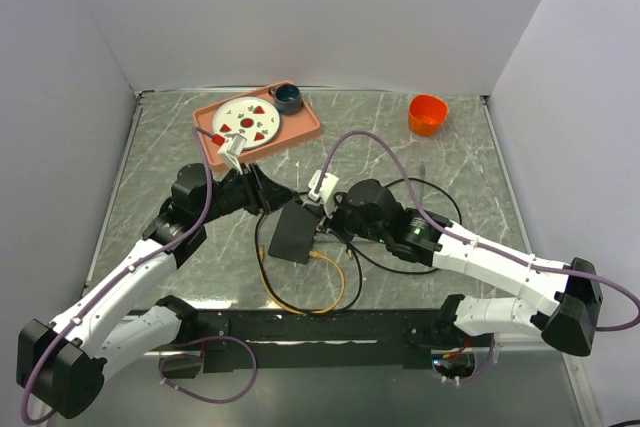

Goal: Insert the plug into the switch port

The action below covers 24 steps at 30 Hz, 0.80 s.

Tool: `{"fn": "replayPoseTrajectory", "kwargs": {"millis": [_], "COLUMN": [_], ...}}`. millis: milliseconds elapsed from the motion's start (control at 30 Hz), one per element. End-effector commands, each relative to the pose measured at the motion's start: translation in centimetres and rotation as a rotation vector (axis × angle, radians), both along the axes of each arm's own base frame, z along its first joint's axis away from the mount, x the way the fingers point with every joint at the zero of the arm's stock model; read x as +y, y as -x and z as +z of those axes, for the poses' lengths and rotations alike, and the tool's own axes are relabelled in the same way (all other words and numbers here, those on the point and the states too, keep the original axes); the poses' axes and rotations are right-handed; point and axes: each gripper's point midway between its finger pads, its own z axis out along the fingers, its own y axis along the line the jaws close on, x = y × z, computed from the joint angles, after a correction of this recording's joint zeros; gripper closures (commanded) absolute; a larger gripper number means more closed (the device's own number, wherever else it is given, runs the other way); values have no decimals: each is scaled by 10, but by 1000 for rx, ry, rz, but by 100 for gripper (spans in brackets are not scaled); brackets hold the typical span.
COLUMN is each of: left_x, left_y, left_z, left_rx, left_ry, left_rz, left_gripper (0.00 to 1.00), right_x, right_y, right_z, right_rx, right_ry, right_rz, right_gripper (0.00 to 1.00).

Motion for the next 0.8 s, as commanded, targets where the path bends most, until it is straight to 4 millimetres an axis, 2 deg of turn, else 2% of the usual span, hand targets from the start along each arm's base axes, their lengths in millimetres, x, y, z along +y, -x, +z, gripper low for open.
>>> {"fn": "replayPoseTrajectory", "kwargs": {"millis": [0,100,267,333,433,500,533,633,767], "left_x": [-3,-5,-7,-8,-8,-9,-10,-13,-18], "left_y": [4,5,6,6,4,6,6,6,4], "left_z": [-1,-5,-6,-6,-6,-4,-4,-3,-3], "left_rx": [13,27,29,27,25,22,25,26,33], "left_ry": [7,10,26,23,20,27,28,38,46], "left_rz": [-28,-39,-40,-39,-33,-48,-53,-67,-75], "left_gripper": [47,53,78,84,86,80,64,49,51], "right_x": [6,5,7,8,8,7,7,6,7], "right_y": [-6,-9,-9,-9,-8,-8,-8,-8,-7], "right_z": [40,40,40,39,38,37,37,37,36], "right_rx": [-71,-82,-80,-76,-77,-78,-79,-79,-77], "right_ry": [-105,-103,-101,-100,-101,-101,-100,-102,-105], "right_rz": [-32,-42,-37,-37,-36,-41,-41,-42,-35], "right_gripper": [100,100,100,100,100,100,100,100,100]}}
